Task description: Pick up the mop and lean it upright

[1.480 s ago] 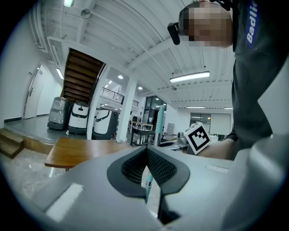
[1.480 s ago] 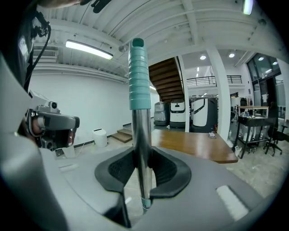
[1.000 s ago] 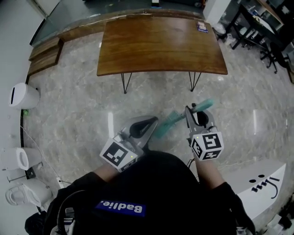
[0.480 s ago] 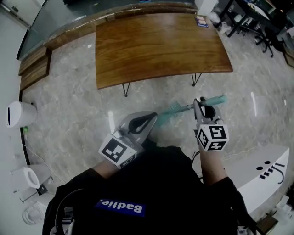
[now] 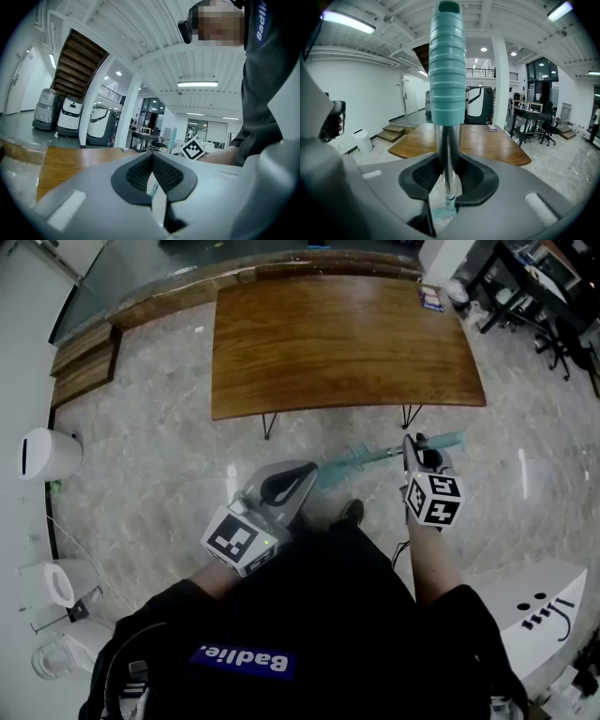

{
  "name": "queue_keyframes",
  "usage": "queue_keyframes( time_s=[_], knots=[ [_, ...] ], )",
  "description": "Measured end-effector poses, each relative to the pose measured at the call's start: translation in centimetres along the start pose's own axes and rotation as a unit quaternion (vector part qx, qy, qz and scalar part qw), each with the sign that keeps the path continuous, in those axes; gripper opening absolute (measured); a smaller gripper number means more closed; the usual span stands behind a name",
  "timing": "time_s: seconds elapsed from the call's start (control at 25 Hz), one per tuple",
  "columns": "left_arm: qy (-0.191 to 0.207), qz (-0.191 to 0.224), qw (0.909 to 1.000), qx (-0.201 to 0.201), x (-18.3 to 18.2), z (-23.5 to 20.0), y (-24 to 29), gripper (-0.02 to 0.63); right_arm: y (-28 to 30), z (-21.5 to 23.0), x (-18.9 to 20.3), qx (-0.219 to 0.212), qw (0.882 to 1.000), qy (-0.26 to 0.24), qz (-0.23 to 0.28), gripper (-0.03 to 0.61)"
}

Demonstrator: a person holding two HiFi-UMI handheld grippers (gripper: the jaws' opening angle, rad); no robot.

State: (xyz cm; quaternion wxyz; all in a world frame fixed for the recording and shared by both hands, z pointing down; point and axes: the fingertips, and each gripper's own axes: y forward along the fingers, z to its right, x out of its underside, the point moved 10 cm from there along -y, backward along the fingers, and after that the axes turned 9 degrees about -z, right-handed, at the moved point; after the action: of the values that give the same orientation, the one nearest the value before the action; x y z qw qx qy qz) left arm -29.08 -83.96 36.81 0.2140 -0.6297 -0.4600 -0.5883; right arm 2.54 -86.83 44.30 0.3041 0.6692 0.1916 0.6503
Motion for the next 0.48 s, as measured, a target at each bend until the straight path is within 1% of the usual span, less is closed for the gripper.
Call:
queue_keyframes(
  time_s=[0.2,0.32,0.48],
  knots=[
    [0.003,0.008,0.9996,-0.029,-1.3,0.0,0.7,0.020,1.7,2.8,0.0,0.004,1.000,0.020,-0.020,0.101],
    [0.000,0.010,0.9995,-0.032,-1.1,0.6,1.9,0.020,2.8,4.5,0.9,0.009,0.999,0.035,-0.035,0.101],
    [0.002,-0.001,0.9993,-0.036,-1.3,1.2,3.2,0.020,4.0,7.0,2.1,0.016,0.997,0.056,-0.053,0.101]
  ],
)
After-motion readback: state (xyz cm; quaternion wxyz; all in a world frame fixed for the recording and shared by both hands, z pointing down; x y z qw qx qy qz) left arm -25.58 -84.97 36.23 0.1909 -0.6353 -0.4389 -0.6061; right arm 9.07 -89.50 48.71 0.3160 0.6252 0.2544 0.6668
